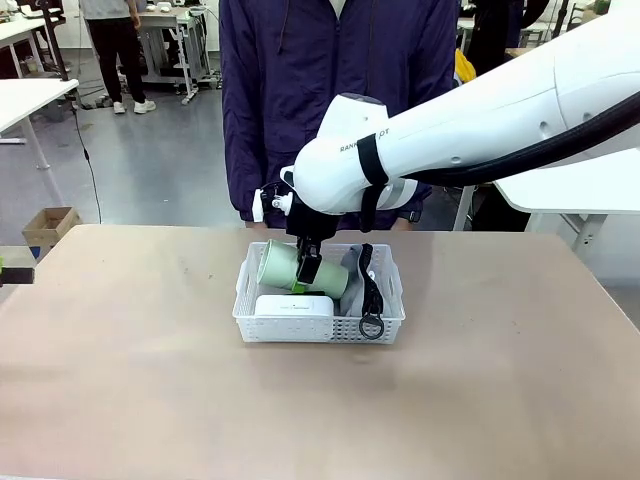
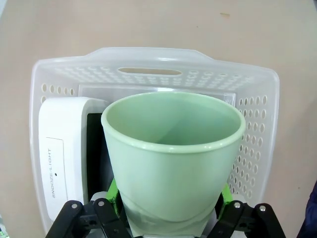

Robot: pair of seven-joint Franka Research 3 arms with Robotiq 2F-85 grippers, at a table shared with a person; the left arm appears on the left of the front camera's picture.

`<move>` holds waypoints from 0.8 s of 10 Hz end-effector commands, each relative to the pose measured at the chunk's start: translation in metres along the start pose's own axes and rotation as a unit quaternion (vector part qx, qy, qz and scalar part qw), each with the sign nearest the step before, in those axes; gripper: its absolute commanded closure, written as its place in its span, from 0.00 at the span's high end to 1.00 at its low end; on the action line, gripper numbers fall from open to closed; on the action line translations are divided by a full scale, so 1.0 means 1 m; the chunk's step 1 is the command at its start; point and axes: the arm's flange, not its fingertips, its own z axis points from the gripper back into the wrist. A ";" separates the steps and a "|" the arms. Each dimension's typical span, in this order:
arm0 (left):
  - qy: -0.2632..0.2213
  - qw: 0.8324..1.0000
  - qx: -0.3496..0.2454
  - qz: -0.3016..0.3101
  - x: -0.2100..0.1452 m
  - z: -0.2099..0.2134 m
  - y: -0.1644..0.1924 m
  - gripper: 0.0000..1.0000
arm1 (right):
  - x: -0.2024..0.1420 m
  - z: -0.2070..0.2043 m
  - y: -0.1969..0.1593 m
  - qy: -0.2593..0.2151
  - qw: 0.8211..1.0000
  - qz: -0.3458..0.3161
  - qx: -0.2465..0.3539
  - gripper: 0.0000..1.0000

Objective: Efficiently arrange items inside the basket to fit them all.
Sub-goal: Pick up the Reusable plastic cup and place it inside the Organizing basket.

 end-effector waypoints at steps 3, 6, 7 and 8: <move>-0.001 1.000 -0.001 0.000 0.000 0.000 -0.004 1.00 | 0.008 -0.010 -0.009 0.021 1.000 -0.014 0.009 0.86; -0.001 1.000 -0.001 0.000 0.000 0.000 -0.004 1.00 | 0.006 -0.013 -0.011 0.022 0.999 -0.020 0.013 1.00; -0.001 1.000 -0.001 0.000 0.000 0.000 -0.004 1.00 | 0.006 -0.013 -0.011 0.024 0.999 -0.017 0.013 1.00; -0.001 1.000 -0.001 0.000 0.000 0.000 -0.004 1.00 | 0.006 -0.013 -0.011 0.023 1.000 -0.016 0.012 1.00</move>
